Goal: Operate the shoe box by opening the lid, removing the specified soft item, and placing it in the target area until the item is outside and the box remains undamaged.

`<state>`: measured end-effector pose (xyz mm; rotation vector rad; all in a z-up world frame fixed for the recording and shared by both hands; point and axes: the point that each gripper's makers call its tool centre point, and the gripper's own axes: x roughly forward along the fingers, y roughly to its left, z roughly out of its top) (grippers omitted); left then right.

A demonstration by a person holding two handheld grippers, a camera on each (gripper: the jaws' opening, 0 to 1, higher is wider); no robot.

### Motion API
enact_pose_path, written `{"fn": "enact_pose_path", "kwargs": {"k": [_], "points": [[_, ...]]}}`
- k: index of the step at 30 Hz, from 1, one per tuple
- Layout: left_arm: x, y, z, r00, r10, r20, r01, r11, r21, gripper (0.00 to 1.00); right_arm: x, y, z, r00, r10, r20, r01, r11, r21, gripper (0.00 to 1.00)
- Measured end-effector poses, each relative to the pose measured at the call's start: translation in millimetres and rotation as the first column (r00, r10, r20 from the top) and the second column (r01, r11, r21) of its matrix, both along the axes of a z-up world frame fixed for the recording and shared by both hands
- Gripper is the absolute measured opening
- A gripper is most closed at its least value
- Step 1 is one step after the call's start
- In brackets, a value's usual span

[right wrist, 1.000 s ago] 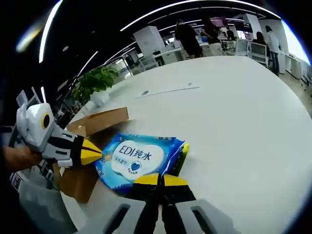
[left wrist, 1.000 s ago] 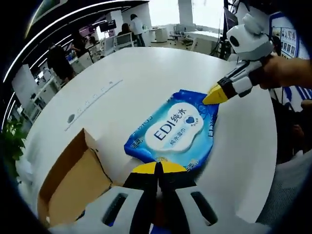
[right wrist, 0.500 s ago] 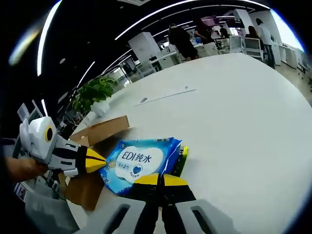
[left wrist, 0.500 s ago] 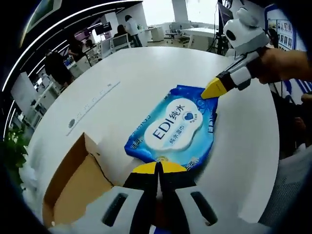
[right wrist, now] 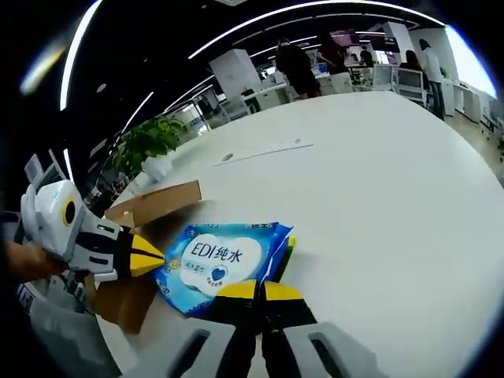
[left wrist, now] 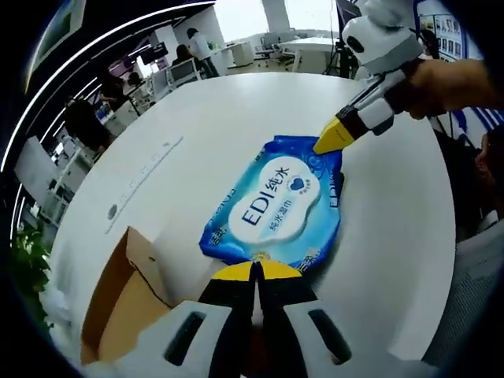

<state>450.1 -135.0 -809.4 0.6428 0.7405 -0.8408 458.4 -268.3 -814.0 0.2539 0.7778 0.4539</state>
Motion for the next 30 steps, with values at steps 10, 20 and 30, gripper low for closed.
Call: {"fn": "enact_pose_path", "kwargs": {"k": [10, 20, 30], "points": [[-0.4, 0.6, 1.1, 1.000, 0.004, -0.004, -0.004, 1.000, -0.010, 0.01, -5.7, -2.5, -6.6, 1.000, -0.027, -0.011, 0.027, 1.000, 0.009, 0.00], [-1.0, 9.9, 9.4, 0.998, 0.056, -0.037, -0.058, 0.997, -0.055, 0.04, -7.4, -6.1, -4.8, 0.999, -0.052, -0.010, 0.052, 0.999, 0.003, 0.00], [-9.5, 8.0, 23.2, 0.991, 0.097, -0.089, -0.109, 0.984, -0.141, 0.10, -11.0, -12.0, 7.0, 0.999, -0.044, 0.020, 0.045, 0.999, -0.019, 0.06]]}}
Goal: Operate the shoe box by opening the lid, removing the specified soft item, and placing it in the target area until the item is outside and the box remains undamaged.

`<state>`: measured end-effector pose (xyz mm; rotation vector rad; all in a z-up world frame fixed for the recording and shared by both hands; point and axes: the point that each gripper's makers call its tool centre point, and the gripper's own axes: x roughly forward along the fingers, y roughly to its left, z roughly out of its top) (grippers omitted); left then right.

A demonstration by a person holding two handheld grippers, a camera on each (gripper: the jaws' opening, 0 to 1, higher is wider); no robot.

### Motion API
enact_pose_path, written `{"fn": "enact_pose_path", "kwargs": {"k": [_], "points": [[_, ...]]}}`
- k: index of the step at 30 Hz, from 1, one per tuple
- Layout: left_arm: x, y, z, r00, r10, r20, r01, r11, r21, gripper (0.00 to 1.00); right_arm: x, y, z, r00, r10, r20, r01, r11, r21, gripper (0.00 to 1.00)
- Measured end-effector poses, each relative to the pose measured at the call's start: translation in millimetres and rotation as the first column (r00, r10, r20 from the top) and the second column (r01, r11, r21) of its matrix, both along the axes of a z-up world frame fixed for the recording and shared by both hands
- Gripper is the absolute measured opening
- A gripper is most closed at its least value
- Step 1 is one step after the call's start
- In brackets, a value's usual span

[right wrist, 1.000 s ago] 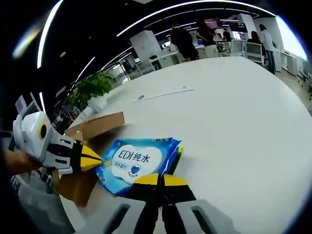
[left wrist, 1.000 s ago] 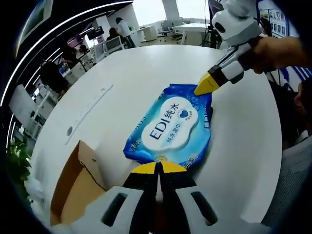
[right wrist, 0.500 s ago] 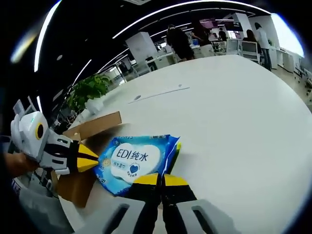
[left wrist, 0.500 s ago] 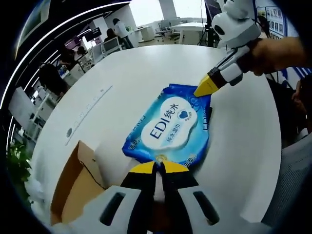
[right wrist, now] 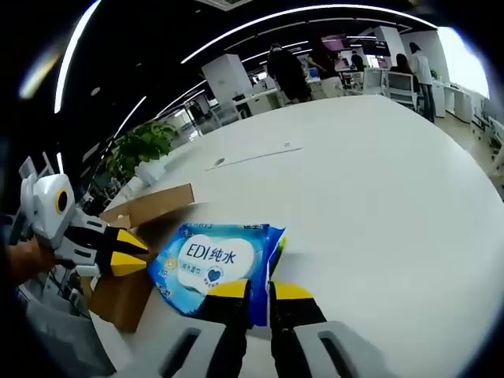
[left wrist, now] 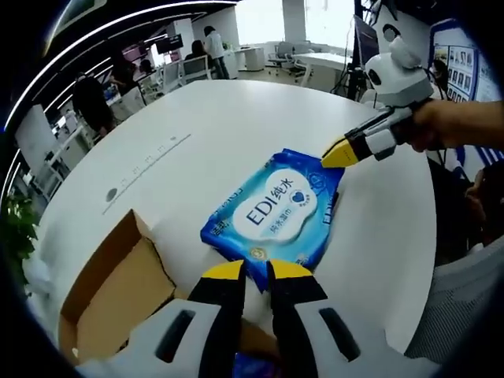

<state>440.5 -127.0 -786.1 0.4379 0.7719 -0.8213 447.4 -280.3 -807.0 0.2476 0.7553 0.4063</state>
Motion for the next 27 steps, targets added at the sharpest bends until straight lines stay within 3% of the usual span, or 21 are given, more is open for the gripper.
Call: {"fn": "enact_pose_path", "kwargs": {"k": [15, 27], "points": [[-13.0, 6.5, 23.9, 1.000, 0.001, -0.006, -0.001, 0.997, -0.082, 0.18, -7.1, 1.3, 21.6, 0.995, 0.085, 0.045, -0.081, 0.994, -0.079, 0.17], [-21.0, 34.9, 33.0, 0.999, 0.043, -0.021, -0.045, 0.993, -0.113, 0.24, -20.9, 12.1, 40.1, 0.981, 0.182, 0.065, -0.171, 0.974, -0.148, 0.27]]}}
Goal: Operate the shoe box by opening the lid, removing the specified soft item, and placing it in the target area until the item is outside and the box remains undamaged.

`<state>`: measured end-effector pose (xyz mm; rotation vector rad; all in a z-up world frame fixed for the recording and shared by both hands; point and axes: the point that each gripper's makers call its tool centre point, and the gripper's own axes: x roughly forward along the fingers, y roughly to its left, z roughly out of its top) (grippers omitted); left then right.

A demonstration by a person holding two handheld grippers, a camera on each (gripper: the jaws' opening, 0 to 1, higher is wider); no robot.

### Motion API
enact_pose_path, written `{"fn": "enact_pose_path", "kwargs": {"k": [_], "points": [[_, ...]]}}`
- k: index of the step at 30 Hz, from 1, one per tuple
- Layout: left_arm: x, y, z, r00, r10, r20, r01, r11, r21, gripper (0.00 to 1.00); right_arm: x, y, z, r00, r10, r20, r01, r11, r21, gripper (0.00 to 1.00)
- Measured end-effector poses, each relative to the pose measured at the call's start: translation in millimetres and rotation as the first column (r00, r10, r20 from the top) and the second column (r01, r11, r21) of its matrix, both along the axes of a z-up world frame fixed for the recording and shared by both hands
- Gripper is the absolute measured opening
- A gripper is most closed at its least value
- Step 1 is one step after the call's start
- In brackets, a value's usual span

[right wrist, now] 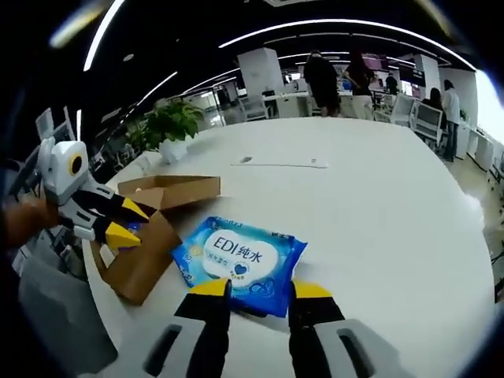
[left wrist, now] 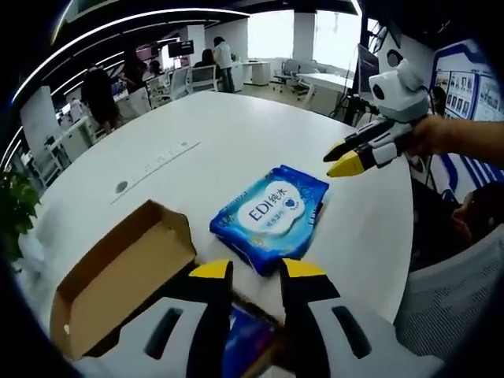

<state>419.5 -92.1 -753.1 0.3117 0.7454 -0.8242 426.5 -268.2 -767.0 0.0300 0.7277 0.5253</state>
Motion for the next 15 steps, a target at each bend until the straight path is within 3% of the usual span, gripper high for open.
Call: {"fn": "enact_pose_path", "kwargs": {"k": [15], "points": [[-7.9, 55.5, 9.7, 0.999, 0.046, 0.021, -0.046, 0.999, -0.005, 0.26, -15.6, 34.6, 21.8, 0.989, 0.144, 0.026, -0.143, 0.988, -0.053, 0.35]]}}
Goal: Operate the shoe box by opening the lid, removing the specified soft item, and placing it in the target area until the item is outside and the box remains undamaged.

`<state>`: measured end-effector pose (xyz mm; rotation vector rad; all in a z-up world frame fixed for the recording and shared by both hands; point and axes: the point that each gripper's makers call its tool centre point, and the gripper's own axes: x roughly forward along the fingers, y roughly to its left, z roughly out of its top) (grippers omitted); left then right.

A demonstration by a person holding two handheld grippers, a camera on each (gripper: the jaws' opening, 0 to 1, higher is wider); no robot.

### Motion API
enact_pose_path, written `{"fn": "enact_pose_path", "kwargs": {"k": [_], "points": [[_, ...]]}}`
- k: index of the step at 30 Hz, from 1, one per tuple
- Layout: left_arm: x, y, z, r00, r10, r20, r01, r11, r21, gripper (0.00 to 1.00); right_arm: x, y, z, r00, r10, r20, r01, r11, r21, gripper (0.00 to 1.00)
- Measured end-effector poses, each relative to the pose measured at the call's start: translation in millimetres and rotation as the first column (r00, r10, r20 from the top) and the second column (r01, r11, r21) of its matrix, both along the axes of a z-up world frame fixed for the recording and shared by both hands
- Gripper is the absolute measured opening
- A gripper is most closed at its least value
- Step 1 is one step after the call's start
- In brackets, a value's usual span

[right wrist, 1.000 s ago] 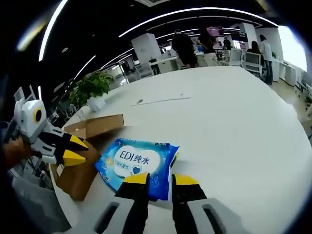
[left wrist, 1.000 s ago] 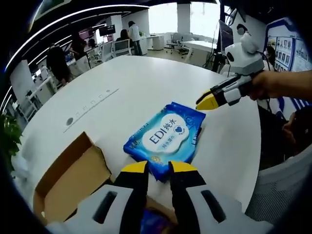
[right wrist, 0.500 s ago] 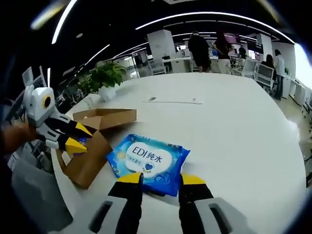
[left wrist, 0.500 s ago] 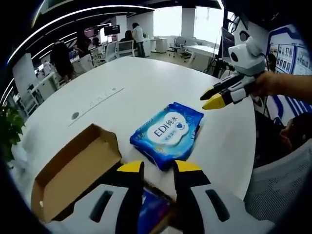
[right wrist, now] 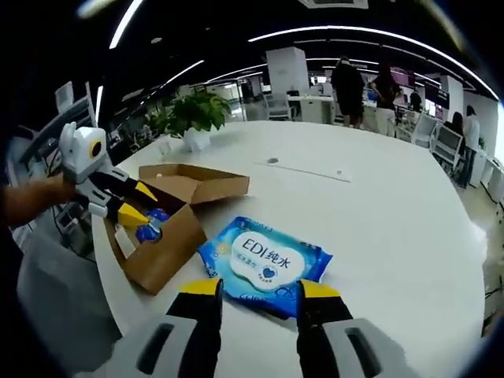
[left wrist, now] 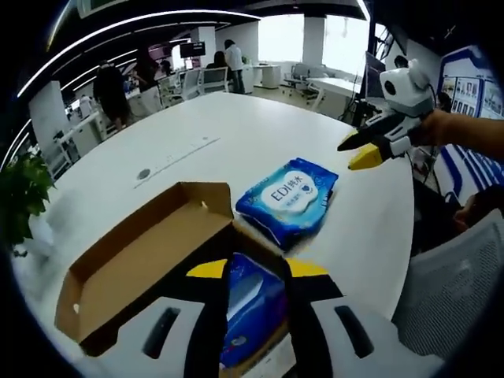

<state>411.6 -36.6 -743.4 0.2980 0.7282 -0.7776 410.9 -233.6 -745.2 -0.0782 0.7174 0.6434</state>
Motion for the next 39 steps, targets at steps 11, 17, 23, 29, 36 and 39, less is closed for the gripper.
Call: {"fn": "enact_pose_path", "kwargs": {"k": [11, 17, 23, 29, 36, 39], "points": [[2.5, 51.8, -9.2, 0.999, 0.053, -0.001, -0.053, 0.997, 0.051, 0.25, -6.2, 39.6, 11.1, 0.996, 0.090, 0.010, -0.090, 0.996, 0.011, 0.35], [-0.3, 67.0, -20.7, 0.998, 0.066, -0.012, -0.065, 0.995, 0.072, 0.23, -6.9, 63.2, 16.0, 0.990, 0.141, 0.025, -0.141, 0.990, 0.015, 0.35], [0.7, 72.1, -26.8, 0.999, 0.052, 0.001, -0.052, 0.996, 0.077, 0.21, -6.0, 91.3, 19.1, 0.981, 0.190, 0.039, -0.191, 0.981, 0.027, 0.35], [3.7, 67.8, -32.7, 1.000, -0.002, 0.023, 0.001, 0.997, 0.075, 0.18, -6.3, 120.1, 17.4, 0.962, 0.266, 0.062, -0.266, 0.964, 0.003, 0.35], [6.8, 62.5, -38.9, 0.998, -0.055, 0.042, 0.051, 0.995, 0.091, 0.12, -5.3, 147.9, 10.4, 0.937, 0.340, 0.079, -0.338, 0.941, -0.031, 0.34], [9.2, 62.9, -44.6, 0.997, -0.072, 0.037, 0.067, 0.990, 0.121, 0.12, -4.1, 159.2, 7.7, 0.927, 0.366, 0.080, -0.364, 0.931, -0.039, 0.33]]}}
